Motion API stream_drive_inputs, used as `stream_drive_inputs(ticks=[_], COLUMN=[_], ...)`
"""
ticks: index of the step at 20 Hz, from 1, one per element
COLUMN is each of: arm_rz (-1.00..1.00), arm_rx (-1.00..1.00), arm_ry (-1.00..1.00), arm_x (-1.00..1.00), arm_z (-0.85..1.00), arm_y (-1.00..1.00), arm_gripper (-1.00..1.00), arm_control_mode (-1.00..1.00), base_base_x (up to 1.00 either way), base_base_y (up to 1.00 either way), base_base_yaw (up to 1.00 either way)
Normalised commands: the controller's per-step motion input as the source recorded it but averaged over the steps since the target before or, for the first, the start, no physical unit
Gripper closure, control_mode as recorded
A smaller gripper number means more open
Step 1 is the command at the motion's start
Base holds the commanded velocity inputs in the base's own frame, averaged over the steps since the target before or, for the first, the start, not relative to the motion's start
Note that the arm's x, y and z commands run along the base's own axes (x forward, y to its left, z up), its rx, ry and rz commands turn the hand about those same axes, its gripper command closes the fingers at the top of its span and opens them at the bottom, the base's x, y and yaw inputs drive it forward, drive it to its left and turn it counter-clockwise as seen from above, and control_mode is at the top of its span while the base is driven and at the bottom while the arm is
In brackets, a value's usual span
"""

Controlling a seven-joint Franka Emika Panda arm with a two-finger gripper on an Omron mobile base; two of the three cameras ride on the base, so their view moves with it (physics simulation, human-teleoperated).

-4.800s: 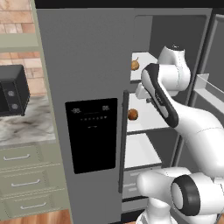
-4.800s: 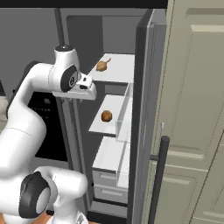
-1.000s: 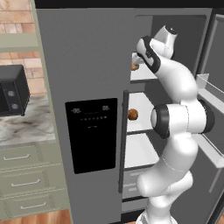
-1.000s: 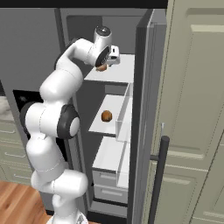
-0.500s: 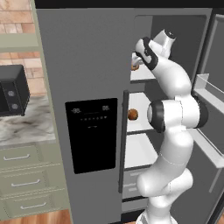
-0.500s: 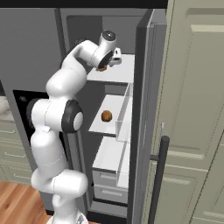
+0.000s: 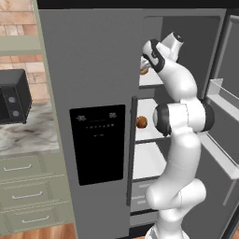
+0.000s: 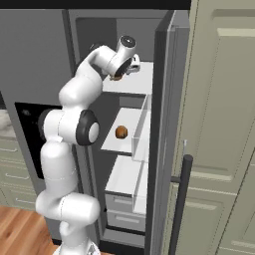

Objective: Pick onion from the fridge and place it on the plate on the counter.

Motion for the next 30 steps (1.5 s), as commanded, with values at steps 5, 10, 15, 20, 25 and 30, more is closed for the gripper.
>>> stream_drive_inputs(ticks=[5, 10, 15, 20, 25, 30], arm_rz=[0.03, 0.03, 0.03, 0.03, 0.04, 0.04], arm_rx=[0.0, 0.0, 0.0, 0.0, 0.0, 0.0], arm_ry=[0.0, 0.0, 0.0, 0.0, 0.0, 0.0], arm_x=[0.32, 0.16, 0.03, 0.01, 0.03, 0.09], arm_z=[-0.1, -0.16, -0.18, -0.3, -0.33, -0.2], arm_y=[0.0, 0.0, 0.04, 0.12, 0.09, 0.09], arm_gripper=[-1.0, -1.0, -1.0, -1.0, -1.0, 1.0], arm_control_mode=[-1.0, -1.0, -1.0, -1.0, -1.0, -1.0], base_base_x=[0.0, 0.0, 0.0, 0.0, 0.0, 0.0], base_base_y=[0.0, 0.0, 0.0, 0.0, 0.0, 0.0], base_base_yaw=[0.0, 0.0, 0.0, 0.0, 0.0, 0.0])
